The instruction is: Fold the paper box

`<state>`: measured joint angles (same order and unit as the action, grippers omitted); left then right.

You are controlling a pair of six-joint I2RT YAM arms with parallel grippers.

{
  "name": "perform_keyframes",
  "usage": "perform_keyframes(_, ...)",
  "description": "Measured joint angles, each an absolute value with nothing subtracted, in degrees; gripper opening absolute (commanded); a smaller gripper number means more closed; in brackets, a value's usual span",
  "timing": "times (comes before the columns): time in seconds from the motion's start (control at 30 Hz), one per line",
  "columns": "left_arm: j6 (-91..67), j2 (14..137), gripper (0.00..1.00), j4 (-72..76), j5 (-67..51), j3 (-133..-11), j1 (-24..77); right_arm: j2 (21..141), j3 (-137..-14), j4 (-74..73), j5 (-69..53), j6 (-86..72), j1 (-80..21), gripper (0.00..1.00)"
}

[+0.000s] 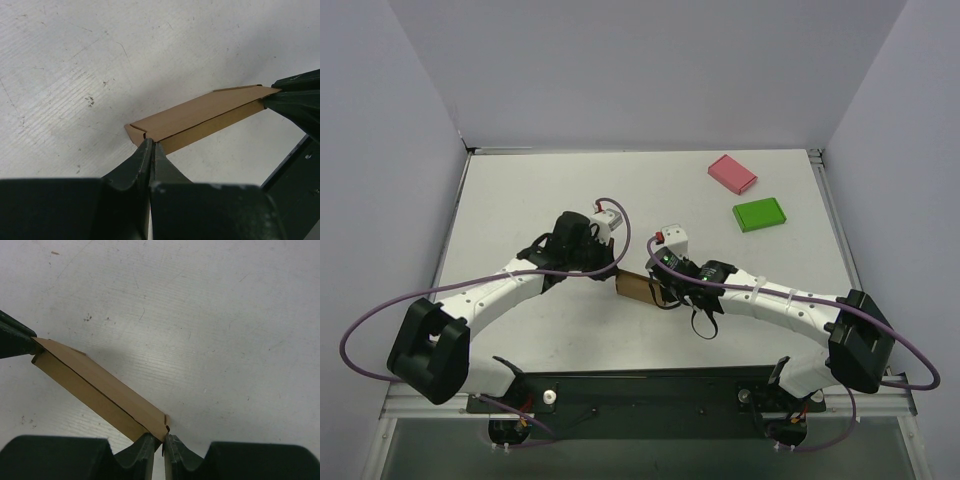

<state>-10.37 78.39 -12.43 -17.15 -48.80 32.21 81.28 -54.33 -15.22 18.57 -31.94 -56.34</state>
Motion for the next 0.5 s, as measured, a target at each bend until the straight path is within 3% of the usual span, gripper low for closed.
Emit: perform_keyframes(0.5,-13.19,78.56,0.00,-11.90,-18.81,-48.77,31.83,81.34,-54.52,-16.19,19.31,-31.92,-56.34,0.15)
